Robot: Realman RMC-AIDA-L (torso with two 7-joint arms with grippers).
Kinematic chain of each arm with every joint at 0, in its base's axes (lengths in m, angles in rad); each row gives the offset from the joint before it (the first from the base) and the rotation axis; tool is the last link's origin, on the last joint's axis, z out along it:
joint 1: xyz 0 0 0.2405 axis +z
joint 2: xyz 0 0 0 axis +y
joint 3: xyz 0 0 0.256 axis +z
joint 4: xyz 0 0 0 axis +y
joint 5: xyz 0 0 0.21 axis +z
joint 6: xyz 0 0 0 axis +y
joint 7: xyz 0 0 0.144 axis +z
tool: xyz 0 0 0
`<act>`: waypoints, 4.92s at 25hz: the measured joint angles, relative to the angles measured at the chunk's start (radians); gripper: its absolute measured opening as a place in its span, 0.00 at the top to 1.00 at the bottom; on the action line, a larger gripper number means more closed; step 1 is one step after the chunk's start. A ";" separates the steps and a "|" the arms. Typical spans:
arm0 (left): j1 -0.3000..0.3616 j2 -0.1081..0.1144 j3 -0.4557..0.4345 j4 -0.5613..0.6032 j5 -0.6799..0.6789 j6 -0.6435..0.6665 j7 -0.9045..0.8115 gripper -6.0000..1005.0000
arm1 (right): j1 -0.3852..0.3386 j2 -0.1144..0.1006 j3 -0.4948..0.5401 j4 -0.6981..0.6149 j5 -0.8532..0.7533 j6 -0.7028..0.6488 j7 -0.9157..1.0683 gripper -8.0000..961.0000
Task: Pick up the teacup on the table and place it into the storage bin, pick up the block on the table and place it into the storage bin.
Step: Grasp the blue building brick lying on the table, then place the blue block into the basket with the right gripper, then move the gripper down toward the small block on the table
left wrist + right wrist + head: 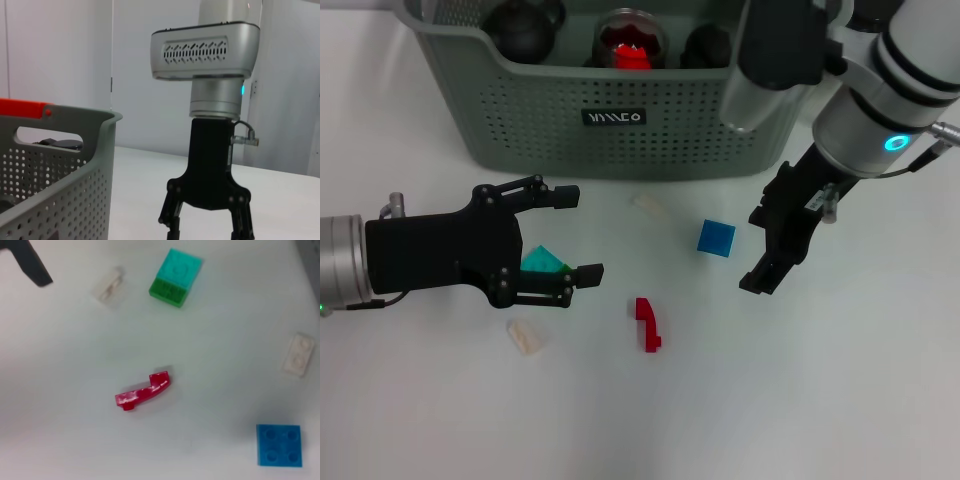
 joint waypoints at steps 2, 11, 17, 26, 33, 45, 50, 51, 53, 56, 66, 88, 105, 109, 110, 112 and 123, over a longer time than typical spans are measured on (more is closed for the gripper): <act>0.001 0.000 0.000 0.000 0.000 0.000 0.000 0.21 | 0.002 0.000 -0.025 -0.002 0.001 0.017 0.002 0.05; 0.003 0.000 0.000 -0.001 0.000 0.000 0.000 0.22 | 0.014 0.000 -0.082 -0.005 0.001 0.093 -0.001 0.05; 0.003 -0.001 0.000 -0.005 0.000 0.000 -0.001 0.22 | 0.018 0.003 -0.141 0.039 0.020 0.170 0.003 0.06; 0.003 -0.002 0.000 -0.011 0.000 0.000 0.000 0.22 | 0.029 0.005 -0.187 0.138 0.067 0.297 0.008 0.06; 0.003 -0.002 -0.002 -0.011 0.000 -0.003 0.001 0.22 | 0.037 0.005 -0.189 0.181 0.081 0.346 0.009 0.07; 0.003 -0.002 -0.002 -0.011 0.000 -0.005 0.001 0.22 | 0.052 0.005 -0.189 0.242 0.094 0.396 0.018 0.08; 0.005 -0.002 -0.002 -0.011 0.000 -0.005 0.000 0.22 | 0.057 0.005 -0.189 0.269 0.103 0.418 0.023 0.08; 0.005 -0.002 -0.002 -0.011 0.000 -0.005 0.000 0.22 | 0.059 0.005 -0.189 0.276 0.103 0.423 0.023 0.08; 0.006 -0.002 -0.002 -0.011 0.000 -0.005 0.000 0.22 | 0.061 0.005 -0.190 0.285 0.103 0.432 0.023 0.08; 0.007 -0.002 -0.002 -0.011 0.000 -0.006 0.000 0.23 | 0.061 0.006 -0.191 0.289 0.105 0.437 0.023 0.23; 0.011 -0.002 -0.002 -0.011 0.000 -0.008 0.001 0.23 | 0.061 0.007 -0.191 0.306 0.130 0.452 0.023 0.40; 0.030 0.000 -0.033 -0.003 0.024 0.003 -0.001 0.23 | 0.023 -0.011 0.098 -0.165 0.114 -0.057 0.068 0.55; 0.031 0.002 -0.047 0.000 0.030 0.007 0.010 0.24 | 0.258 -0.026 0.381 -0.093 -0.009 0.258 0.154 0.52; 0.027 0.005 -0.053 -0.001 0.033 0.006 0.010 0.24 | 0.264 -0.018 0.316 0.068 -0.013 0.431 0.105 0.52; 0.027 0.005 -0.053 -0.001 0.033 0.006 0.009 0.24 | 0.265 -0.015 0.300 0.095 -0.012 0.454 0.096 0.52; 0.026 0.006 -0.053 0.000 0.034 0.006 0.008 0.24 | 0.265 -0.010 0.275 0.133 -0.009 0.483 0.087 0.51; 0.021 0.006 -0.052 0.006 0.039 0.004 0.005 0.24 | 0.251 -0.007 0.255 0.179 0.000 0.556 0.085 0.34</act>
